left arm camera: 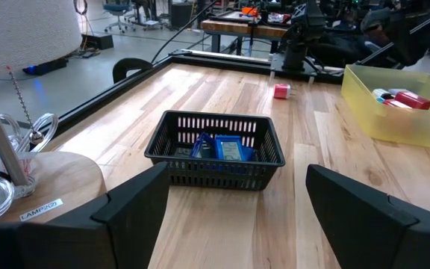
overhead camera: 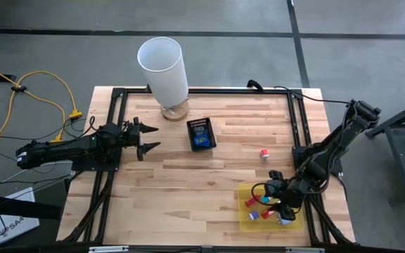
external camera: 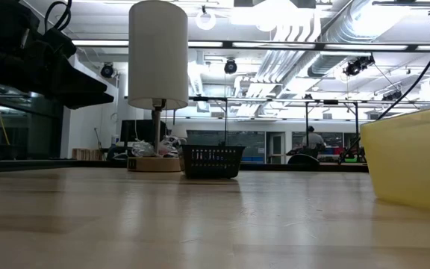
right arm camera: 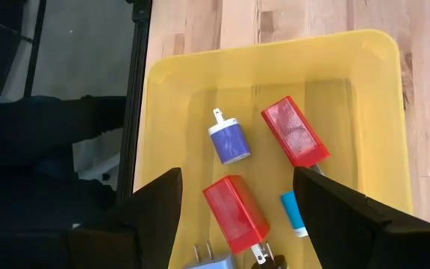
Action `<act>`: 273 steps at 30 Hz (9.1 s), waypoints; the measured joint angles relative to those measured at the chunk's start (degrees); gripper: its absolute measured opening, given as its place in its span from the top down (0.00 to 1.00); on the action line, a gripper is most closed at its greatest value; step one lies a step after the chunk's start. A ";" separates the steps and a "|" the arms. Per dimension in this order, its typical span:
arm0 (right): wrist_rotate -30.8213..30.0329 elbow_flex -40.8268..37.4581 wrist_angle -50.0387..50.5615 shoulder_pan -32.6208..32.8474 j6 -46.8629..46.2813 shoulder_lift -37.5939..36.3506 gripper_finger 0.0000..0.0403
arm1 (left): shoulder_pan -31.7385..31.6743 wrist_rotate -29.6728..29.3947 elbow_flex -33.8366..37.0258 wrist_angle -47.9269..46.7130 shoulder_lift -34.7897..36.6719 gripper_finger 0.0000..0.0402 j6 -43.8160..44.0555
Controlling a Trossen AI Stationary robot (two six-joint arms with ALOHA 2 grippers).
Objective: Pick & Place Office items
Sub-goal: Put the pink charger adaptor into the yellow bin
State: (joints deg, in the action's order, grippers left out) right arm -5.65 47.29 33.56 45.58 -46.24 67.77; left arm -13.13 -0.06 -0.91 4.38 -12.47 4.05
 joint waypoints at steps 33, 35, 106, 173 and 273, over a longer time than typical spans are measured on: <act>-7.91 0.00 1.64 -22.66 -7.54 0.02 0.40 | 0.02 0.00 0.00 0.00 0.00 0.23 0.00; -7.91 0.00 1.66 -24.71 -7.54 0.02 0.40 | 0.02 -0.02 0.00 0.00 0.00 0.23 0.00; -1.22 -0.52 25.66 -45.38 -39.47 12.09 0.40 | 0.02 -0.01 0.00 0.00 -0.02 0.23 0.00; -0.95 -10.97 11.33 -50.21 -33.01 8.52 0.68 | 0.02 -0.01 0.00 0.00 -0.02 0.23 0.00; -7.66 -10.95 -14.99 -5.08 -0.42 -11.19 0.68 | 0.00 -0.01 0.00 0.01 -0.01 0.23 0.00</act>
State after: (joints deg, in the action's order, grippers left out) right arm -13.31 36.34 18.57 40.50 -46.66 56.58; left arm -13.13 -0.06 -0.91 4.39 -12.48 4.05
